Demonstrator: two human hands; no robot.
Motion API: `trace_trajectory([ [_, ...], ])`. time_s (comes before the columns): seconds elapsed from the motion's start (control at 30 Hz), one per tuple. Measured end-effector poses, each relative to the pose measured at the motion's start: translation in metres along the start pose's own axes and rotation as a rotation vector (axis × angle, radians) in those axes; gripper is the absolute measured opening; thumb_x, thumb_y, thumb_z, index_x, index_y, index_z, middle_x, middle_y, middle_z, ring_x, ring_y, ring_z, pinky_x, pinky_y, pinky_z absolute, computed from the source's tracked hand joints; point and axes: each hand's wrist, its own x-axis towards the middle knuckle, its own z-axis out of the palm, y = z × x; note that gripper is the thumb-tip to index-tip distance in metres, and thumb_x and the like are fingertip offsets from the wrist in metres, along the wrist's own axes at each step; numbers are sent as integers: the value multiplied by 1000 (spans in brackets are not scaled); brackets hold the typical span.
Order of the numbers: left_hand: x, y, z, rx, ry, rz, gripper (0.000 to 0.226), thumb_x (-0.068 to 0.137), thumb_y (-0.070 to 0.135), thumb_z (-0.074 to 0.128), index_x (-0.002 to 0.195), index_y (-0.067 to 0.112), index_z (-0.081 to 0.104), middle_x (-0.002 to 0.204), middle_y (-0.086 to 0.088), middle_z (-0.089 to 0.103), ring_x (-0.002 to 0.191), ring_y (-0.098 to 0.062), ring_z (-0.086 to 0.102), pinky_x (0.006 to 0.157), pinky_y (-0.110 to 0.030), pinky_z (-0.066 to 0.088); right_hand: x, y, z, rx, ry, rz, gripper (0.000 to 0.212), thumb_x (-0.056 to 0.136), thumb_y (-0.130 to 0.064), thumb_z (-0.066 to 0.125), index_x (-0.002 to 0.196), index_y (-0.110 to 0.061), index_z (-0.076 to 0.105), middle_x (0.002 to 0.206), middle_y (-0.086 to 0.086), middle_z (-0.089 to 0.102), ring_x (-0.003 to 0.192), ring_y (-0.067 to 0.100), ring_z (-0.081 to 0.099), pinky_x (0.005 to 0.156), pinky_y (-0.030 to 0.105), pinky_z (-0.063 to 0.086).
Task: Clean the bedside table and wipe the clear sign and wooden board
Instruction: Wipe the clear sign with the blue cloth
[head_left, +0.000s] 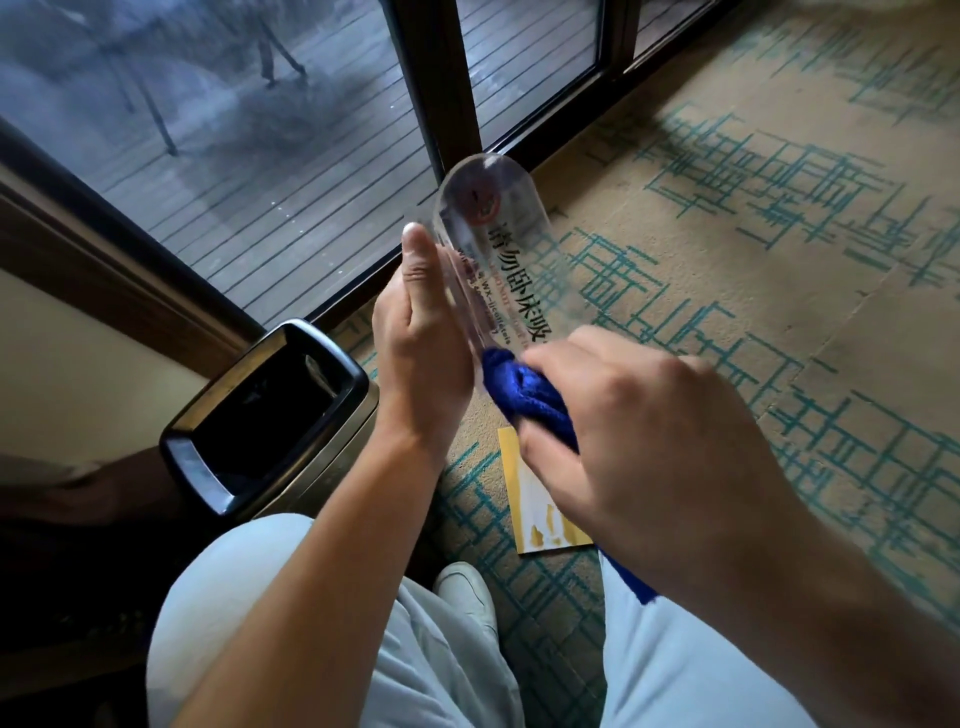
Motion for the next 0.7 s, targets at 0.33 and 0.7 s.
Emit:
trace_trajectory([
  [0.33, 12, 3, -8, -219, -168, -226, 62, 103, 55, 29, 100, 13, 75, 93, -12, 74, 80, -28, 71, 77, -48, 59, -5, 47, 23, 774, 16, 339, 19, 76, -33, 64, 92, -30, 74, 80, -11, 74, 71, 3, 67, 66, 19, 48],
  [0.7, -16, 15, 0, -204, -631, -373, 59, 110, 40, 23, 93, -2, 61, 61, -11, 64, 43, -20, 59, 44, -25, 49, 48, 75, -1, 840, 91, 246, 8, 91, -41, 70, 89, -35, 74, 75, -13, 72, 69, 0, 63, 65, 15, 50],
])
